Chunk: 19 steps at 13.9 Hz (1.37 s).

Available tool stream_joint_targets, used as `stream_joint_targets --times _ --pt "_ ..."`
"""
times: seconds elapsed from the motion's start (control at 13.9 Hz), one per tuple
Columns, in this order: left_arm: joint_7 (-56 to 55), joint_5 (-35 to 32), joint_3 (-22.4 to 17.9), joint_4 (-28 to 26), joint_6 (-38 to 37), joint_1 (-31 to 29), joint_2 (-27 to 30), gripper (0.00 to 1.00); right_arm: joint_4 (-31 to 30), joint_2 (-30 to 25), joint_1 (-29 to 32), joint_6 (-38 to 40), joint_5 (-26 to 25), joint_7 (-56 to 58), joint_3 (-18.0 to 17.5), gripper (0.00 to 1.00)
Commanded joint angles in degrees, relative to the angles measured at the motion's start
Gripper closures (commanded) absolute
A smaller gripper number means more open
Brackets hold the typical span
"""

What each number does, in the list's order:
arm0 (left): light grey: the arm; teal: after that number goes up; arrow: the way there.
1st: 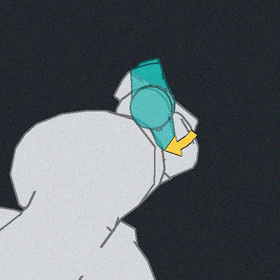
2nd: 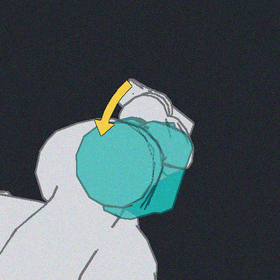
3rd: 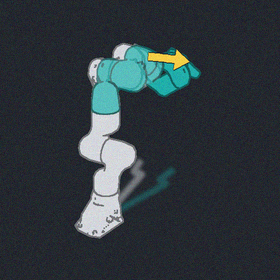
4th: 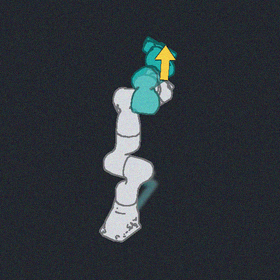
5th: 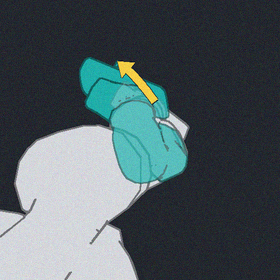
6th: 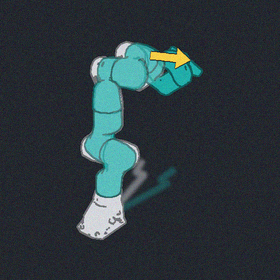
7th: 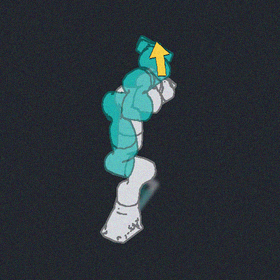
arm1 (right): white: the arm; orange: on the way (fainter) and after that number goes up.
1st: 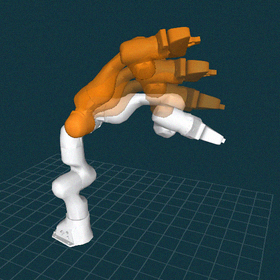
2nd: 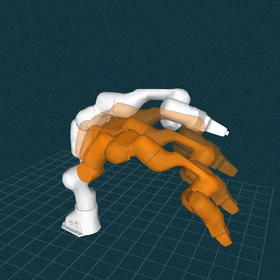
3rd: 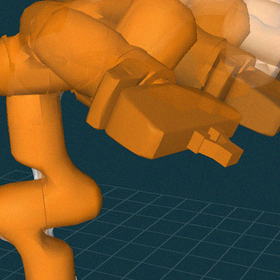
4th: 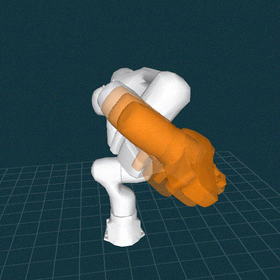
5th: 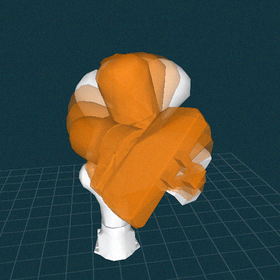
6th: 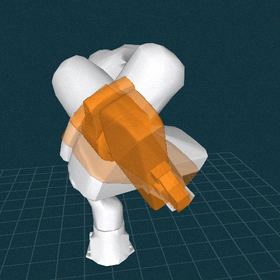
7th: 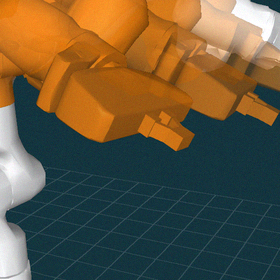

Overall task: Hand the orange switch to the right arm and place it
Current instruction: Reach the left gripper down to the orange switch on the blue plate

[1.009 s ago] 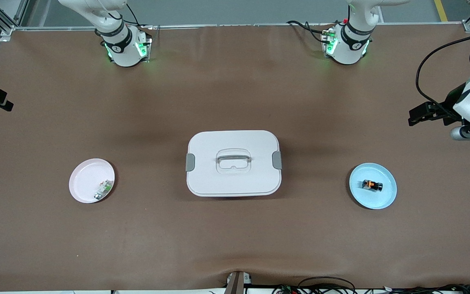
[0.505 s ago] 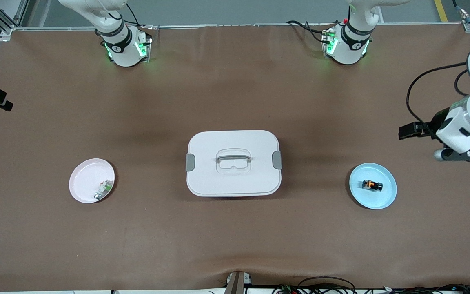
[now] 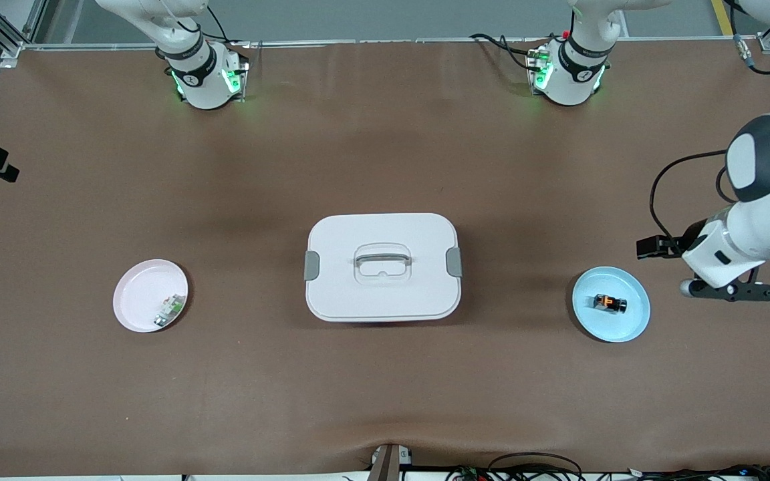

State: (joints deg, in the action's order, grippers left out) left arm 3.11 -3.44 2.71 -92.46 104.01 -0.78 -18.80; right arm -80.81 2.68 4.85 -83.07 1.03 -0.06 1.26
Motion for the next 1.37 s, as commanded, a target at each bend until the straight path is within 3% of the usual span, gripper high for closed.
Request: stream_joint_targets --times 0.0,0.5,1.3 --pt "1.3 -2.0 0.1 0.0 3.5 0.5 -2.3 0.00 0.0 -0.5 0.8 -0.4 0.6 -0.7 -0.6 0.00" --pt "1.4 -5.7 0.1 -0.9 14.5 1.0 -9.3 0.00 0.0 -0.5 0.8 -0.4 0.5 -0.7 -0.6 0.00" --pt "2.6 -7.0 0.5 -1.1 22.1 1.0 -16.4 0.00 0.0 -0.4 1.0 -0.2 2.1 -1.0 -0.6 0.00"
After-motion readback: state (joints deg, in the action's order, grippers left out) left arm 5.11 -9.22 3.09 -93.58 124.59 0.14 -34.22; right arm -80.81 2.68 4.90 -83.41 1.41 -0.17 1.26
